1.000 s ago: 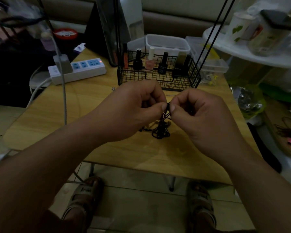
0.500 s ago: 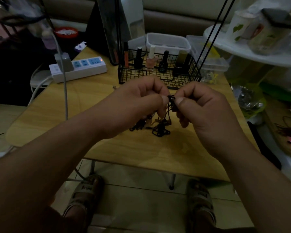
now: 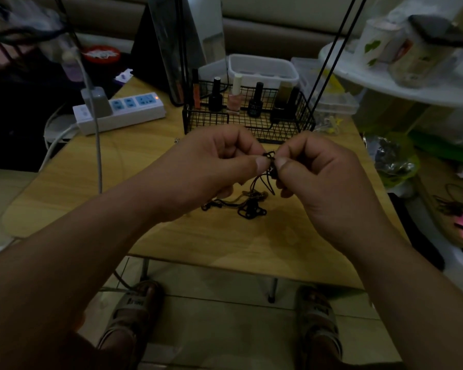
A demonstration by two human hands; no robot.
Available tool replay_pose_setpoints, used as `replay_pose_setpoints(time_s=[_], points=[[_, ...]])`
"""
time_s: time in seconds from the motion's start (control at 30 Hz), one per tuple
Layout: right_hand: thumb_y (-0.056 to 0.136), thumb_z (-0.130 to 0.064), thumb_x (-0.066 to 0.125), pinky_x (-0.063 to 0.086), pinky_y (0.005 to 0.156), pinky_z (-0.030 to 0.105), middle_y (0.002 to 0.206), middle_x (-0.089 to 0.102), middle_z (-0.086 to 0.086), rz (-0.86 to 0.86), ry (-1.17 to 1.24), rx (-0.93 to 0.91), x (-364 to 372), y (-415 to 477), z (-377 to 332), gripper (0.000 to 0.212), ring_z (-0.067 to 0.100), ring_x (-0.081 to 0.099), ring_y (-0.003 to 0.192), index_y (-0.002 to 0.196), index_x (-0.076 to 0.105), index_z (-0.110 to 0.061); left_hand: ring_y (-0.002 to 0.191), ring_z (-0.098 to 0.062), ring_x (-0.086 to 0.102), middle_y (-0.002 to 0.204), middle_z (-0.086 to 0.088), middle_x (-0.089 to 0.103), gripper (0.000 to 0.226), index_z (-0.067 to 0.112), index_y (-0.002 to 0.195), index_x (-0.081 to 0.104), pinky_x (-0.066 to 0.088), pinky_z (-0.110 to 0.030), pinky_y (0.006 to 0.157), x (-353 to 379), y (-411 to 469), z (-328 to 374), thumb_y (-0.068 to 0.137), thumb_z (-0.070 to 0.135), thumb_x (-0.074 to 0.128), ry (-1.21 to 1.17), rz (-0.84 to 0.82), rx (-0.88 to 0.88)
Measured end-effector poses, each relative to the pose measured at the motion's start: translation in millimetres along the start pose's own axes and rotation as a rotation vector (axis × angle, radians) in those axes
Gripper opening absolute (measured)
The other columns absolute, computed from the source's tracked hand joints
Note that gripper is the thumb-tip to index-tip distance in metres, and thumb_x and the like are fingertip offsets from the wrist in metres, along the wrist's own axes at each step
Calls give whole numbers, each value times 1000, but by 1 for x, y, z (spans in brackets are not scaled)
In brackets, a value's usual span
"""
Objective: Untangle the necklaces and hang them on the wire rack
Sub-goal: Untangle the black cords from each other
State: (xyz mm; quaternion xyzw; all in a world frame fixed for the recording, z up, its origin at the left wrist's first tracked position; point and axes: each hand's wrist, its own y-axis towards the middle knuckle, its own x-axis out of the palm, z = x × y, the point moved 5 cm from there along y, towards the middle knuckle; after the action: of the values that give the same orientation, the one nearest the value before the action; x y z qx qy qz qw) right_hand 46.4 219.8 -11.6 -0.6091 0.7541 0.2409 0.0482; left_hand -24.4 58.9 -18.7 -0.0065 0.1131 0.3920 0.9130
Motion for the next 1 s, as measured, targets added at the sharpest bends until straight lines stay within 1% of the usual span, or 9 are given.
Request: replay_pose_setpoints(time_s=[0.07,0.2,0.33,0.57,0.67,0.73,0.8,0.87,1.0], points=[[93,-21,64,54,68,56,83,65,13,-11,-7,-12,1,0,-1,7,36,61,79,88,67,-17,51,-9,41,66,-1,53,8,8,99,67,38,-25,48,0,0,-1,96,14,70,-1,5,-8],[96,-13,65,52,70,51,81,64,13,-30,-6,-14,1,-1,-1,8,35,60,79,88,67,-15,50,-12,38,68,-11,48,8,8,94,66,36,-25,46,0,0,0,98,15,67,-1,25,-19],[92,-19,64,51,70,50,80,62,12,-52,-9,-17,5,-1,-3,7,35,59,79,86,65,-16,51,-19,33,61,-7,44,11,10,90,64,32,-28,46,2,0,-2,100,15,63,-63,48,-39],[94,-18,65,53,72,54,83,64,14,-69,-26,8,4,0,-1,8,37,61,81,86,66,-18,47,-12,37,56,-1,47,13,11,89,62,36,-26,44,7,1,-6,100,17,64,-126,85,-83],[100,-24,59,58,72,37,88,71,2,-30,2,95,2,0,4,13,19,68,85,91,69,-21,48,-12,40,57,1,51,13,13,89,64,38,-26,44,6,0,-4,100,18,64,-74,92,-79],[95,-38,52,52,77,23,100,72,-9,6,12,137,-2,1,4,20,3,66,93,98,70,-29,47,-11,42,56,2,53,13,14,88,65,38,-26,45,6,-1,-2,101,18,64,-23,74,-66],[96,-45,52,49,80,17,111,70,-14,-25,7,129,-2,3,2,25,-3,64,99,108,69,-31,46,-12,43,56,0,54,13,13,89,66,38,-26,45,7,-2,0,100,20,65,29,45,-51],[102,-37,58,50,81,11,107,73,-12,-105,19,110,2,4,-2,18,-1,67,100,110,69,-24,46,-13,44,57,0,57,13,12,90,66,38,-27,45,8,-3,1,100,21,66,73,23,-40],[100,-17,62,58,79,23,88,76,0,-172,36,119,2,6,1,10,13,75,84,98,69,-10,49,-10,51,64,-1,68,12,16,93,68,41,-25,48,3,-5,0,99,26,67,177,11,-45]])
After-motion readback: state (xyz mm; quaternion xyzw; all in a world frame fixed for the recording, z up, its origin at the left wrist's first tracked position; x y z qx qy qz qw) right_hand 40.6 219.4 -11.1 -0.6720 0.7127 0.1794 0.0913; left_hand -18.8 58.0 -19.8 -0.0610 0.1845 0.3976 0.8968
